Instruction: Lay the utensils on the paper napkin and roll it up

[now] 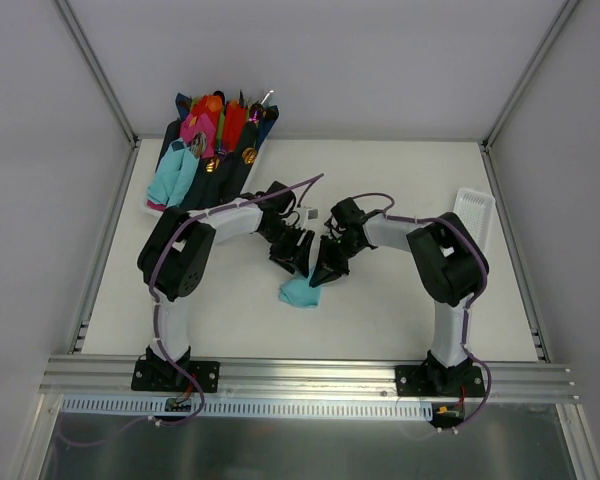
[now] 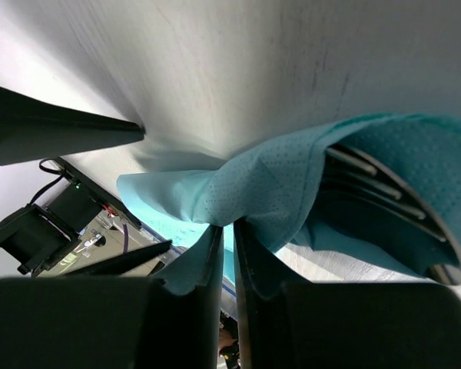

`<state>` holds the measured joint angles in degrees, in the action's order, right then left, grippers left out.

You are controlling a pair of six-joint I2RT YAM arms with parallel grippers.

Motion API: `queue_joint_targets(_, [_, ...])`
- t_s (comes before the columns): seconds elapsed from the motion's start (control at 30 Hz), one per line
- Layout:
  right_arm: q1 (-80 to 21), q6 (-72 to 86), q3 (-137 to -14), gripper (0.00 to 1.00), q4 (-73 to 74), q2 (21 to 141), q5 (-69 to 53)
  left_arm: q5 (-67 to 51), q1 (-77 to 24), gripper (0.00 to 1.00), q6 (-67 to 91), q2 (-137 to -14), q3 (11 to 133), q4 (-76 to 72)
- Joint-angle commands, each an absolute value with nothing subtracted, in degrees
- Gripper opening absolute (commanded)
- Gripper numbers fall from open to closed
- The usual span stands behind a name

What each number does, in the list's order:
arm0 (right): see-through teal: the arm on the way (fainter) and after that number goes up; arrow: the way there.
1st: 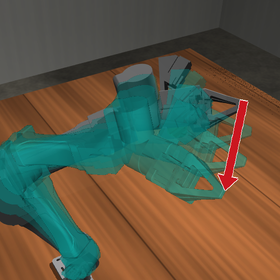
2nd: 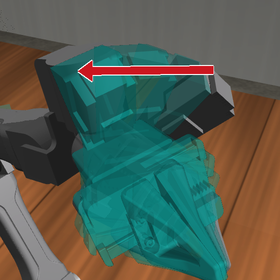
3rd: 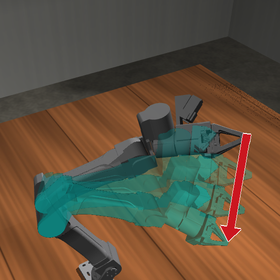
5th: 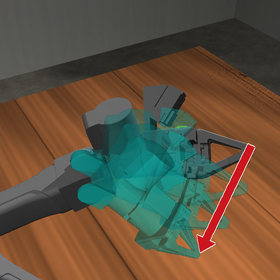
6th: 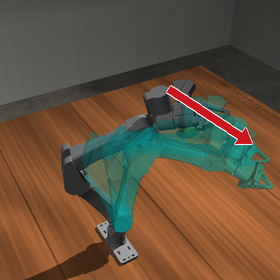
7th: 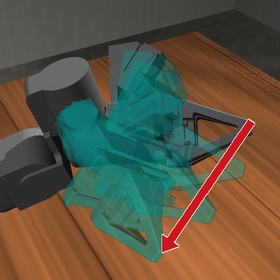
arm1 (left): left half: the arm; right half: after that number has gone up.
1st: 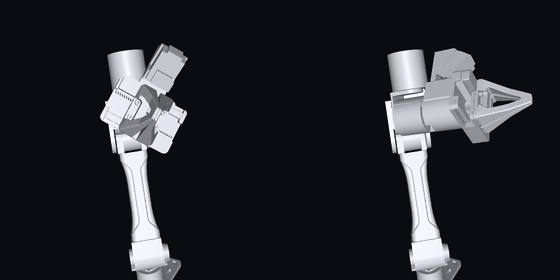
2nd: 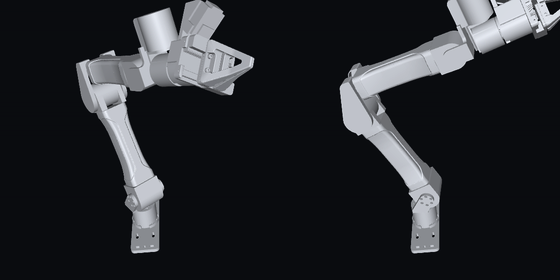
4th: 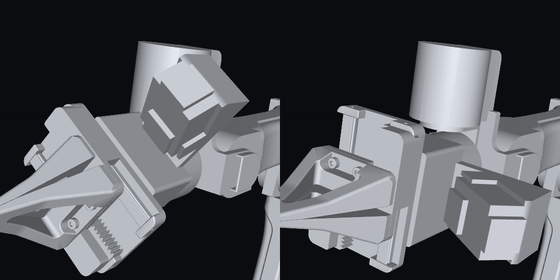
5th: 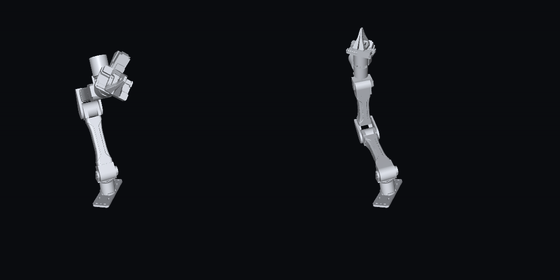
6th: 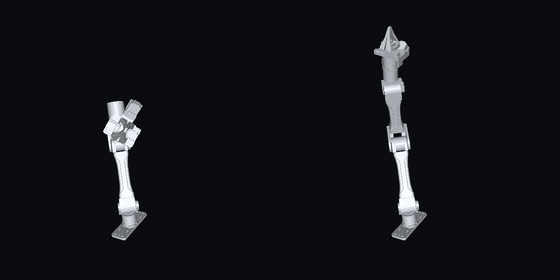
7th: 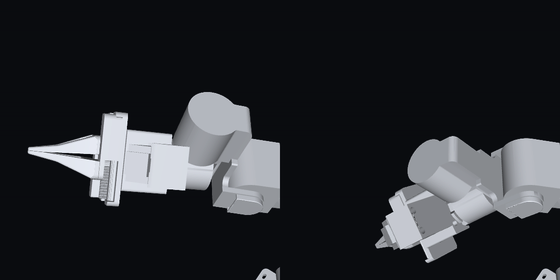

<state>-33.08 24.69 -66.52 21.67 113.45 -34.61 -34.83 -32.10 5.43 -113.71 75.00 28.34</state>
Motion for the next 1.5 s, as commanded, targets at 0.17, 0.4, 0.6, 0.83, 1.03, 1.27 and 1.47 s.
queue_joint_targets(0.17, [-32.35, 22.41, -63.81, 0.12, 25.93, 117.33, -26.89, -32.10, -34.72, 0.51, 5.36, -117.15, 75.06, 28.74])
queue_joint_targets(0.4, [-31.64, 21.80, -63.19, 0.12, 25.93, 117.33, -26.89, -25.93, -35.68, 0.39, 6.42, -118.21, 74.00, 28.74])
queue_joint_targets(0.6, [-31.20, 21.36, -63.81, 0.11, 26.19, 117.95, -26.89, -25.93, -37.35, 0.32, 5.63, -119.09, 73.57, 28.74])
queue_joint_targets(0.83, [-30.94, 21.18, -63.63, 0.11, 26.02, 118.04, -26.81, -24.00, -38.58, 0.32, 6.06, -121.38, 74.18, 29.18])
queue_joint_targets(1.03, [-30.85, 21.01, -63.72, 0.10, 26.02, 117.16, -27.16, -23.29, -38.58, 0.00, 6.85, -123.40, 74.97, 29.44])
queue_joint_targets(1.27, [-30.59, 19.95, -64.34, 0.13, 26.02, 112.51, -27.33, -28.38, -35.95, 0.00, 8.70, -121.03, 74.01, 28.13])
queue_joint_targets(1.47, [-29.53, 18.29, -64.07, 0.20, 26.02, 106.09, -27.77, -33.05, -33.67, 0.00, 8.70, -115.85, 74.53, 26.28])
